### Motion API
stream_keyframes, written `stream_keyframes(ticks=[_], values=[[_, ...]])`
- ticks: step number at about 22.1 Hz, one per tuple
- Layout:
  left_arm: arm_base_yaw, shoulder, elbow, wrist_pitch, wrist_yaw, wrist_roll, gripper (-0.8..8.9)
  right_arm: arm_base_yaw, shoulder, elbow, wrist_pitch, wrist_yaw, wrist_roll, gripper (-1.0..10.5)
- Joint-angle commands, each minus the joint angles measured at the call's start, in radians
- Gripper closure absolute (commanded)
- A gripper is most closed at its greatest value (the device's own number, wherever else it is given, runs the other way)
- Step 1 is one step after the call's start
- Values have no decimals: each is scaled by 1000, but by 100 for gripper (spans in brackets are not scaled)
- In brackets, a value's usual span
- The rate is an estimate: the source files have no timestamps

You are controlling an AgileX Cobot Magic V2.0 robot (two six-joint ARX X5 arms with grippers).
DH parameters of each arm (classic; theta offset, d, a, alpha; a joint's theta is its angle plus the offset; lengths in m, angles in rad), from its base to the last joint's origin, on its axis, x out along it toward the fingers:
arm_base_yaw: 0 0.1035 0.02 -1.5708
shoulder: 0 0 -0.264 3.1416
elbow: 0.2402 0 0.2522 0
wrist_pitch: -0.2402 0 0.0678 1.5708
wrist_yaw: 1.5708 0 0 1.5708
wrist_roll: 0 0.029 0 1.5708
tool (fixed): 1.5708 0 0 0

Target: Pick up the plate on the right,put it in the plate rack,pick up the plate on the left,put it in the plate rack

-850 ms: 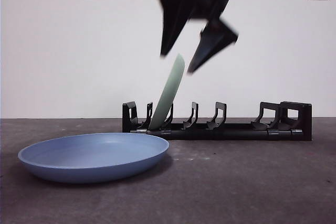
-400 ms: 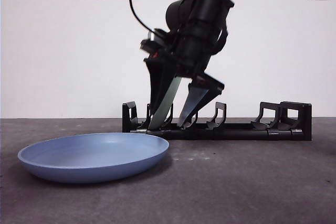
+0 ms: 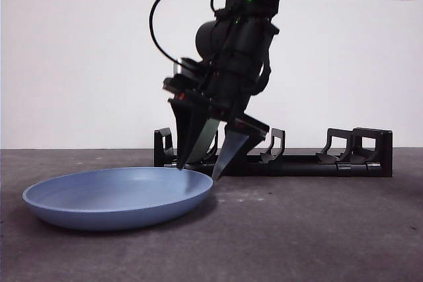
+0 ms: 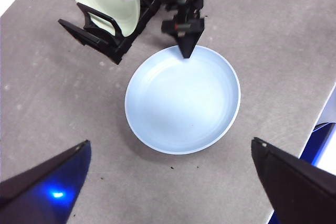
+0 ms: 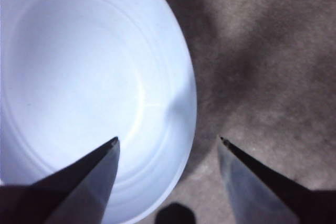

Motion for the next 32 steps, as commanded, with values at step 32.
stream_keyframes(ticks=[32], values=[[-537, 195, 0, 77, -195, 292, 188, -73, -423, -8, -276, -15, -13, 961]])
